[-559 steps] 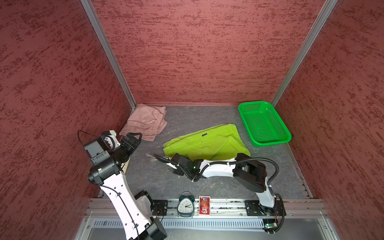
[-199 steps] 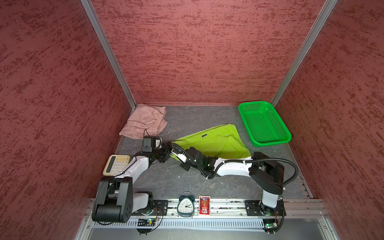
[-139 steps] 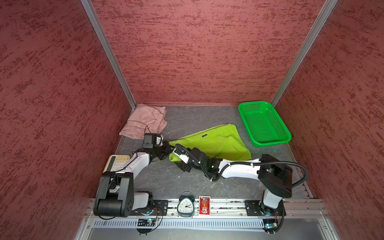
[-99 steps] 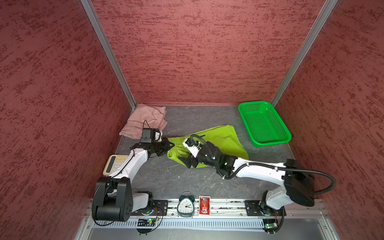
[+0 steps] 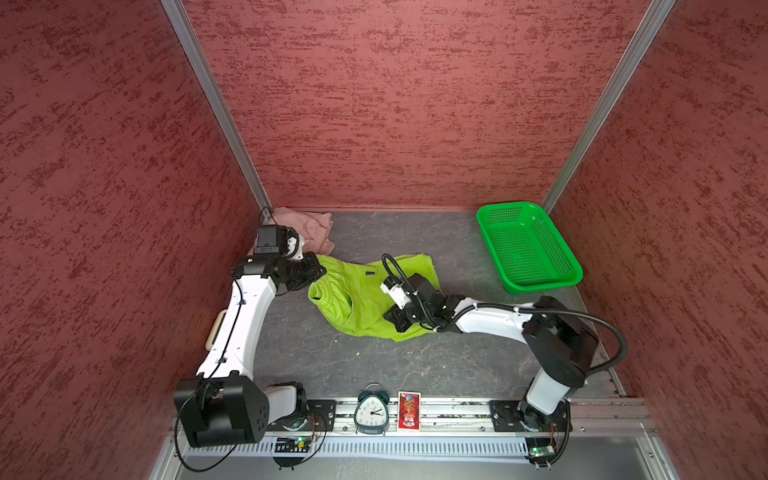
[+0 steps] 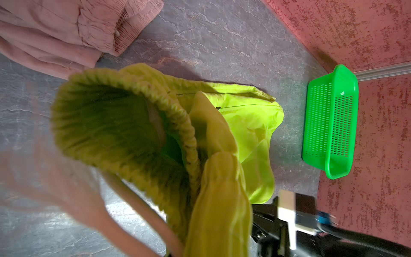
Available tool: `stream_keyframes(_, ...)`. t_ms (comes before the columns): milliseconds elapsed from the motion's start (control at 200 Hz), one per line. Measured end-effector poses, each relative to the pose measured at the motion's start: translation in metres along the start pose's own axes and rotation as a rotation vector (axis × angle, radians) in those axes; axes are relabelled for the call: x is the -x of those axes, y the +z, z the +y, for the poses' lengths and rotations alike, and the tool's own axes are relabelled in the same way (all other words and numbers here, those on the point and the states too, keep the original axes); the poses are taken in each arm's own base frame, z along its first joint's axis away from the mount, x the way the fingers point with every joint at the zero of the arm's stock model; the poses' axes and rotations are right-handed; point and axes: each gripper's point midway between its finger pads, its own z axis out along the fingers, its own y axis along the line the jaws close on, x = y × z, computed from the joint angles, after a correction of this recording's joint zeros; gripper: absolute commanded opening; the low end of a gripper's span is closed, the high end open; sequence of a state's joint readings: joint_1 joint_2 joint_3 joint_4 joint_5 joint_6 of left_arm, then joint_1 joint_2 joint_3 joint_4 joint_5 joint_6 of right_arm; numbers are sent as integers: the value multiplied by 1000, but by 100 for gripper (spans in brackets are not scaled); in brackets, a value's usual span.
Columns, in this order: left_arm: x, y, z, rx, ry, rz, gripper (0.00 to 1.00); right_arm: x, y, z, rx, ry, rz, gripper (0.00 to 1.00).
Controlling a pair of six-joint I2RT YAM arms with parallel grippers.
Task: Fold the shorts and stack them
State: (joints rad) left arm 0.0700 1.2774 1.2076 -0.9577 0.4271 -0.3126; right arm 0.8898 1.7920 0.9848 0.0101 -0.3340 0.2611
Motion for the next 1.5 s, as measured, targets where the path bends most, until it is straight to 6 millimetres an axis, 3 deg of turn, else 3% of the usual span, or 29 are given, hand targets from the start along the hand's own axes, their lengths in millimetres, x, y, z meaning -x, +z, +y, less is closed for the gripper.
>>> stream_keyframes(95,5,-1,2,33,19,15,1,0,32,16,66,17,48,8)
stream_keyframes(230,11,-6,6,80,46,17,1,25,67,50,171,8,28,12)
stream_keyframes(316,14,-13,11,105,52,12,1,35,76,66,206,-1,13,19)
stream_keyframes(356,16,-17,16,119,51,7,1,38,77,71,217,-3,8,28)
stream_keyframes(456,19,-24,25,150,46,4,1,51,75,77,226,-13,-16,38)
stream_keyframes(586,24,-28,30,180,54,10,1,56,64,68,194,-5,-45,41)
stream_keyframes(716,30,-31,29,196,73,10,1,60,31,36,144,58,-88,41)
stream_keyframes(812,32,-33,28,200,83,9,0,80,21,16,106,71,-139,32)
stream_keyframes(887,32,-33,28,200,86,10,0,93,22,11,106,78,-171,18)
stream_keyframes(997,31,-33,28,201,90,14,0,110,38,13,113,87,-217,0)
stream_keyframes(1202,30,-32,27,202,100,17,0,141,92,3,119,163,-297,0)
stream_keyframes(1353,31,-36,31,230,95,13,0,143,134,-6,103,198,-282,0)
stream_keyframes(1428,36,-43,34,248,89,-4,0,138,138,-8,82,200,-264,4)
stream_keyframes(1503,43,-54,36,274,87,-32,0,137,128,-11,39,189,-263,11)
